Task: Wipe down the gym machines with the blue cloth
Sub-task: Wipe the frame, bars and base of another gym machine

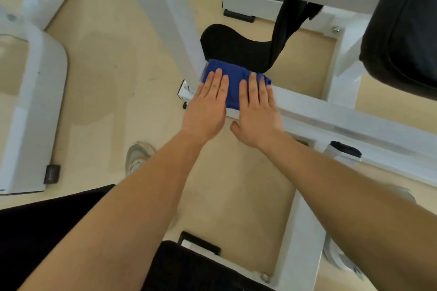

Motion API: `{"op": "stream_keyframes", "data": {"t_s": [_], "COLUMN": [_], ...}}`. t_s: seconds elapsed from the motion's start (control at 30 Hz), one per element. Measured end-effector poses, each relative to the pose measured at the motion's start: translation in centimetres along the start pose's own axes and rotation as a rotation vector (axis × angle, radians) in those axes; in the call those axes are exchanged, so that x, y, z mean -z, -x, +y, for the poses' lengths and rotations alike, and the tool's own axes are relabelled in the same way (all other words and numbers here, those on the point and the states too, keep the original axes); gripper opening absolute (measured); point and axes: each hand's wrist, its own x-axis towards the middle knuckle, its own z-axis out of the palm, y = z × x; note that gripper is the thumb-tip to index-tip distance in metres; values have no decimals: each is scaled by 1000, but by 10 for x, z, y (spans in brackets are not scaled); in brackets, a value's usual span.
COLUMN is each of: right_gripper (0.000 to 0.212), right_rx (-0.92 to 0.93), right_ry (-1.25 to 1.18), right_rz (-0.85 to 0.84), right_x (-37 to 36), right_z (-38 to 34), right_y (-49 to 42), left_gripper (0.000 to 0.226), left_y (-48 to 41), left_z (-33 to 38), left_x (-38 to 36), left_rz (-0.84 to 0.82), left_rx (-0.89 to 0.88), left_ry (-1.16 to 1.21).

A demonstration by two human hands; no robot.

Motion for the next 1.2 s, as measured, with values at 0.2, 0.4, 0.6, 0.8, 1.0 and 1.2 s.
{"op": "stream_keyframes", "data": {"t_s": [0.2, 0.4, 0.6, 0.8, 1.0, 1.2], "right_gripper": [100, 97, 94, 90, 78, 74], "right_rx": [35, -69, -197, -257, -263, -194], "right_ry": [-6, -65, -90, -56, -90, -152], "right_rz": [0, -42, -84, -181, -200, -122], "right_x": [0, -2, -7, -15, -1, 1], "right_z": [-1, 35, 91, 169, 184, 147], "right_y": [-1, 37, 87, 151, 150, 106], "left_gripper": [68, 87, 91, 76, 74, 68], "left_y": [0, 3, 10, 8, -6, -10], "left_z": [5, 60, 138, 204, 191, 143], "left_x": [10, 20, 21, 18, 11, 14], "left_rz": [-36, -120, -170, -165, -127, -88], "left_rx": [53, 16, -49, -223, -351, -257], "left_ry": [-12, -19, 5, 66, 81, 76]}}
